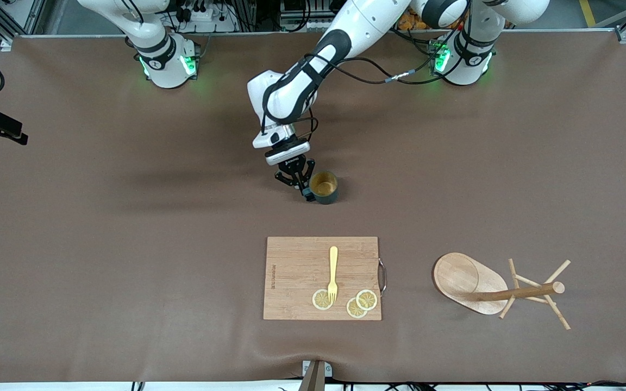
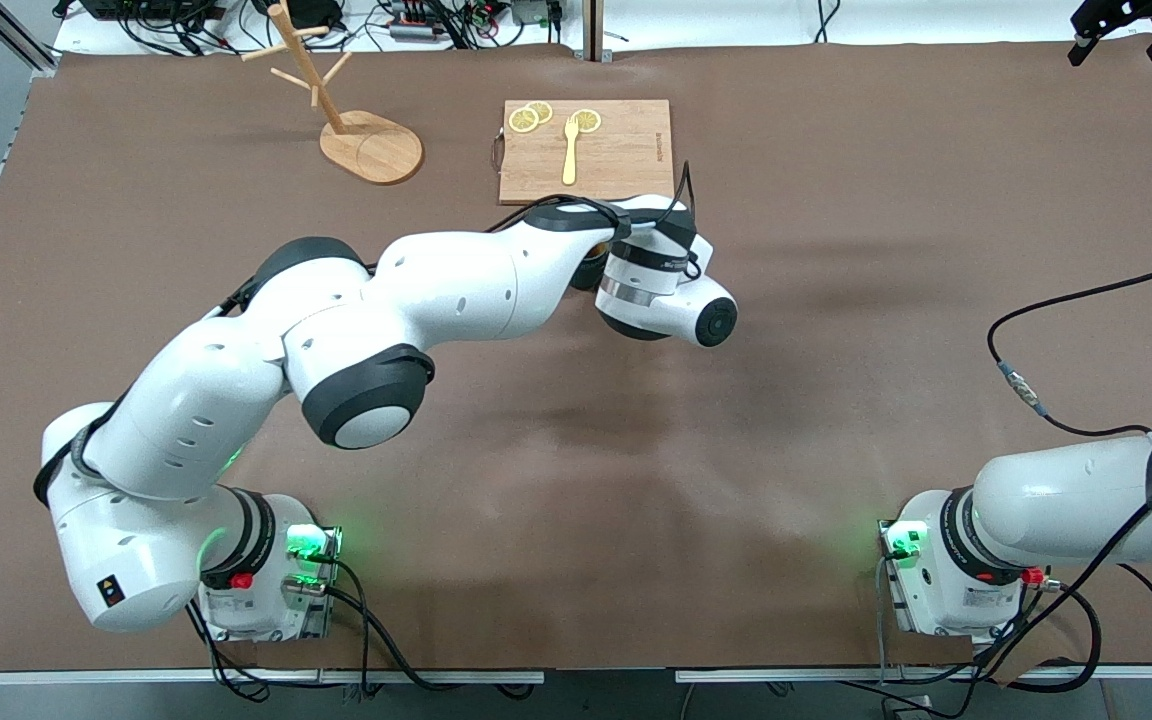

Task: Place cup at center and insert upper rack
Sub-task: 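Lower the left gripper and grasp the teal mug by its handle, then lift the mug with the left gripper and carry it to the stand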

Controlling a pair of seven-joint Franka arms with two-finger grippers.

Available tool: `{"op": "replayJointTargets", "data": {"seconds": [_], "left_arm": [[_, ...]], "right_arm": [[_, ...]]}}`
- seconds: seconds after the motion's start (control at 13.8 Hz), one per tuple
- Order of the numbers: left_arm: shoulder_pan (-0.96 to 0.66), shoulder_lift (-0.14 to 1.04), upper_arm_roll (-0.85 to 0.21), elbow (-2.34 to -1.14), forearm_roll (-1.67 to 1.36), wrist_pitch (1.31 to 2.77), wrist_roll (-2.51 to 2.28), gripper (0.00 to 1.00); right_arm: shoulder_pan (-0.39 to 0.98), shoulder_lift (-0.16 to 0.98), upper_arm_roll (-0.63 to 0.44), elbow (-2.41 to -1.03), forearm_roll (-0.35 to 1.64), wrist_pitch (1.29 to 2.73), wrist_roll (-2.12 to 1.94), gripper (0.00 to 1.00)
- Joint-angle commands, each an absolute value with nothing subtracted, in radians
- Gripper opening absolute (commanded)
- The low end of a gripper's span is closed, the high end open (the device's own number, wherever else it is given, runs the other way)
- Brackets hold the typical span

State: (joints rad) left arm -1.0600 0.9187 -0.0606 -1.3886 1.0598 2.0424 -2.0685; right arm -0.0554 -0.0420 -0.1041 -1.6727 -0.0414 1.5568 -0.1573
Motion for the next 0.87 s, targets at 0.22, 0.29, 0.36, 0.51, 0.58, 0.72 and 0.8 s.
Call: {"op": "replayJointTargets", "data": {"seconds": [0.22,0.29,0.36,0.51,0.58,0.72,0.8], "left_arm": [[-1.062,0.838,-0.060,-1.384,1.033,2.036,-2.072,0.00],[-1.055,0.824,-0.060,-1.382,1.017,2.036,-2.063,0.00],[-1.045,0.813,-0.061,-1.382,0.999,2.037,-2.046,0.00],[-1.006,0.779,-0.074,-1.381,0.941,2.037,-1.964,0.00],[-0.991,0.758,-0.074,-1.381,0.896,2.039,-1.909,0.00],[-0.951,0.704,-0.071,-1.382,0.812,2.039,-1.806,0.00],[-0.922,0.672,-0.069,-1.382,0.775,2.039,-1.763,0.00]], "right_arm": [[-0.066,-0.043,-0.097,-1.675,-0.041,1.555,-0.158,1.00],[-0.067,-0.043,-0.097,-1.675,-0.041,1.555,-0.158,1.00],[-0.067,-0.043,-0.097,-1.675,-0.041,1.555,-0.158,1.00],[-0.066,-0.043,-0.097,-1.675,-0.041,1.554,-0.155,1.00],[-0.066,-0.043,-0.097,-1.675,-0.041,1.552,-0.153,1.00],[-0.067,-0.043,-0.097,-1.675,-0.041,1.552,-0.153,1.00],[-0.067,-0.043,-0.098,-1.675,-0.041,1.552,-0.153,1.00]]}}
